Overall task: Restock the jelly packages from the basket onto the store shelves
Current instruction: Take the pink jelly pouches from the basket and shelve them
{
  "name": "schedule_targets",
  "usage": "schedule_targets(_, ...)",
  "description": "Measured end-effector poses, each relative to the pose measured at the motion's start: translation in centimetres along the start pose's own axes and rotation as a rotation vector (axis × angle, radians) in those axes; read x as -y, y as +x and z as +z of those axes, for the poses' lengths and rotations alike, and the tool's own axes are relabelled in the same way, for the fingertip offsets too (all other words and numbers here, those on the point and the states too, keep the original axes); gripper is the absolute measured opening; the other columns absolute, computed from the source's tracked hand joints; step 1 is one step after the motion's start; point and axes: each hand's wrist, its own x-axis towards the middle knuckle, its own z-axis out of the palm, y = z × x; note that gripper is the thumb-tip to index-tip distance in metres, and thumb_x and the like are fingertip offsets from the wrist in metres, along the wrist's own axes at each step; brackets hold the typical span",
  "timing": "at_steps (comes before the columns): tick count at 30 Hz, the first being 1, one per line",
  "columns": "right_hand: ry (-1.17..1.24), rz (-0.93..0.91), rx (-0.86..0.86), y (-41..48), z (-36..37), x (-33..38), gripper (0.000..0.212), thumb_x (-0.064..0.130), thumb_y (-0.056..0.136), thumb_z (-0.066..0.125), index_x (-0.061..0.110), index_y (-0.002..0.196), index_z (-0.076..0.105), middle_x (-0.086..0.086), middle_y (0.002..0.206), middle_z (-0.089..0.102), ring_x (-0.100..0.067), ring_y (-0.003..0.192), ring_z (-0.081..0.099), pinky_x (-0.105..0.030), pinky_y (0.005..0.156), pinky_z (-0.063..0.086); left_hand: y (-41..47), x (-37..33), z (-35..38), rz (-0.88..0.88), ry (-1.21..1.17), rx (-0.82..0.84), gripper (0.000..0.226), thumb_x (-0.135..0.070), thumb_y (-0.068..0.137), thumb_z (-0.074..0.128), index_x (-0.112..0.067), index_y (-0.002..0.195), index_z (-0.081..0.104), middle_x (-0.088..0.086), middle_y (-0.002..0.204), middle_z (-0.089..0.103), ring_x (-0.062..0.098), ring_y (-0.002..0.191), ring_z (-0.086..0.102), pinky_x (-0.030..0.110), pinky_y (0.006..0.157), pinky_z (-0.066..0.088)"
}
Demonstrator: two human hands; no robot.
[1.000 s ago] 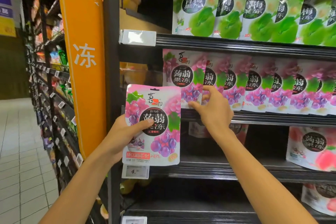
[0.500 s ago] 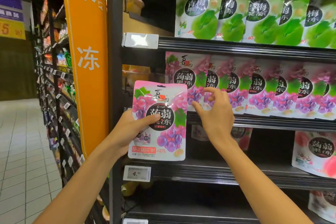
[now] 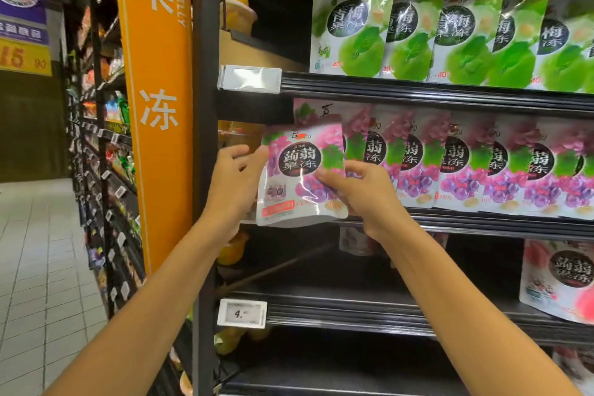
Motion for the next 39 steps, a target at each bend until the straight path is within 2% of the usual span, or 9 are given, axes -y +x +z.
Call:
schedule_targets(4,-0.046,-0.010,-0.107,1.8,1.0,0.6,0.015,0.022,0.080,0.082,0.012,0.075,0.072,-0.006,0.073,0.072,-0.016,0.058,0.061,-0.030,0.054,0.048,-1.8,1.0,0.5,0.292,0.301,0.003,0.032,-0.024,0.097,0.057,-0.024,0.128,0.053,-0.010,0.129,0.052,-0.009,0.104,0.053,-0.001,0.074,0.043)
schedule_targets(10,-0.046,-0.068,-0.199,3.3,3.8,0.3,0.010,0.017,0.083,0.077,0.009,0.085,0.072,-0.007,0.072,0.071,-0.020,0.062,0.065,-0.038,0.058,0.052,-2.3,3.0,2.2,0.401,0.532,0.149,0.050,-0.017,0.098,0.054,-0.027,0.145,0.043,-0.005,0.156,0.033,0.011,0.147,0.024,0.038,0.121,0.025)
schedule_targets(15,-0.110,-0.036,-0.114,3.1,4.2,-0.6,0.022,0.016,0.094,0.064,-0.002,0.107,0.064,-0.025,0.097,0.070,-0.036,0.088,0.069,-0.053,0.081,0.055,-2.1,4.4,2.6,0.375,0.673,0.135,0.053,-0.023,0.096,0.056,-0.033,0.146,0.039,-0.008,0.162,0.019,0.014,0.149,0.018,0.038,0.117,0.032)
schedule_targets(19,-0.237,-0.082,-0.123,2.4,2.8,-1.1,0.035,0.011,0.093,0.061,0.009,0.128,0.061,-0.008,0.115,0.069,-0.014,0.100,0.066,-0.030,0.086,0.057,-2.1,4.7,2.7,0.390,0.699,0.114,0.051,-0.024,0.096,0.057,-0.031,0.145,0.042,-0.008,0.162,0.019,0.014,0.148,0.019,0.038,0.115,0.034)
schedule_targets(21,-0.293,-0.151,-0.177,1.9,2.2,-1.4,0.036,0.008,0.091,0.059,0.008,0.128,0.060,-0.002,0.110,0.067,-0.003,0.091,0.062,-0.008,0.075,0.050,-2.3,4.6,2.7,0.387,0.705,0.105,0.051,-0.024,0.096,0.056,-0.030,0.145,0.043,-0.008,0.162,0.020,0.015,0.148,0.021,0.039,0.115,0.035)
schedule_targets(24,-0.360,-0.207,-0.207,1.1,1.7,-2.0,0.032,0.004,0.090,0.057,0.009,0.121,0.062,0.004,0.100,0.065,0.002,0.084,0.059,-0.001,0.066,0.045,-2.6,4.5,2.8,0.380,0.724,0.108,0.052,-0.024,0.096,0.056,-0.029,0.146,0.041,-0.006,0.162,0.019,0.017,0.148,0.021,0.042,0.115,0.036)
schedule_targets(31,-0.375,-0.309,-0.277,-0.9,0.6,-3.7,0.022,-0.001,0.085,0.062,0.010,0.101,0.072,0.004,0.092,0.071,-0.005,0.084,0.065,-0.005,0.076,0.047,-3.5,4.7,3.4,0.432,0.822,0.043,0.046,-0.023,0.096,0.055,-0.021,0.141,0.047,0.000,0.158,0.029,0.017,0.148,0.022,0.044,0.124,-0.002)
schedule_targets(34,-0.350,-0.289,-0.296,-1.9,-0.4,-4.9,0.020,-0.001,0.085,0.064,0.014,0.096,0.072,0.012,0.085,0.069,0.004,0.079,0.064,-0.003,0.073,0.046,-4.5,5.1,4.0,0.483,0.685,0.062,0.036,-0.017,0.095,0.055,-0.021,0.131,0.056,-0.004,0.143,0.049,0.012,0.137,0.038,0.043,0.122,0.020)
schedule_targets(39,-0.330,-0.224,-0.317,-4.9,-2.3,-7.1,0.020,0.000,0.084,0.065,0.015,0.092,0.076,0.012,0.083,0.071,0.001,0.079,0.066,-0.007,0.076,0.049,-7.3,6.5,5.5,0.485,0.466,0.071,0.023,-0.010,0.093,0.054,-0.024,0.107,0.065,-0.013,0.105,0.064,0.002,0.104,0.057,0.010,0.090,0.041)
